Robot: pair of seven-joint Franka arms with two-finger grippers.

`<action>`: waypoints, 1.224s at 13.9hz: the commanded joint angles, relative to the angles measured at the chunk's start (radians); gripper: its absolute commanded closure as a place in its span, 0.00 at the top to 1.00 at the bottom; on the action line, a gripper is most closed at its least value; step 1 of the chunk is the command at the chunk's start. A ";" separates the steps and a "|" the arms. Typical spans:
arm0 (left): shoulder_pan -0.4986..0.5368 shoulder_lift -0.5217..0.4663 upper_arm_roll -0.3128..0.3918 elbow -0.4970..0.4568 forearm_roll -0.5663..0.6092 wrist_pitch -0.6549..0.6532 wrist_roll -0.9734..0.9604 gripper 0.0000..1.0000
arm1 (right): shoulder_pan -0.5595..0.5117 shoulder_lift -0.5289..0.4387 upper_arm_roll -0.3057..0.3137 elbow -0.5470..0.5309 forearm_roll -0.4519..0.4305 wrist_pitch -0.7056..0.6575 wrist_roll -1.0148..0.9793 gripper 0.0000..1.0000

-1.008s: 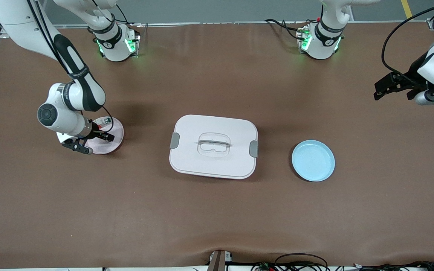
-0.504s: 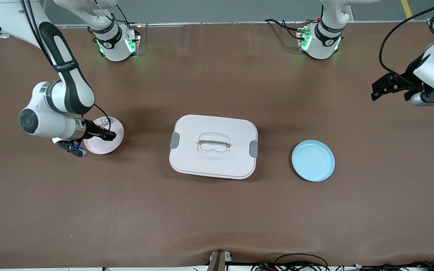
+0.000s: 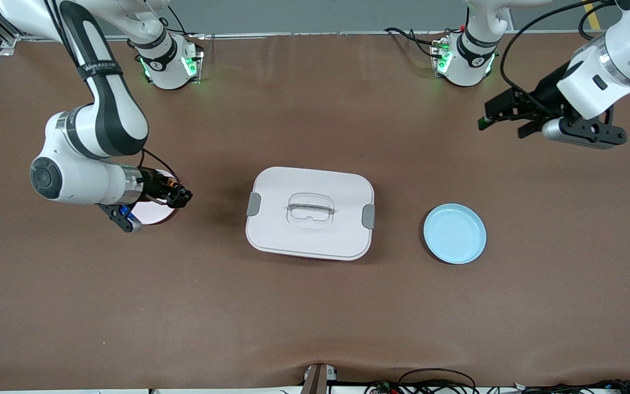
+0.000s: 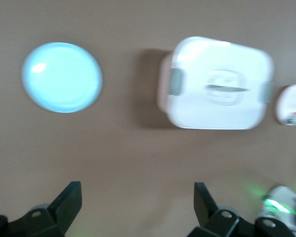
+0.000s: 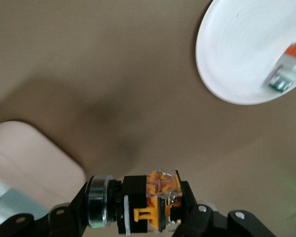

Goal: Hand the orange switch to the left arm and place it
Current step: 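Lift the switch with the right gripper while the left gripper approaches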

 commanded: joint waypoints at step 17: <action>-0.010 0.179 -0.342 -0.059 -0.330 0.561 -0.193 1.00 | 0.318 0.206 -0.008 0.576 0.320 -0.030 0.961 0.00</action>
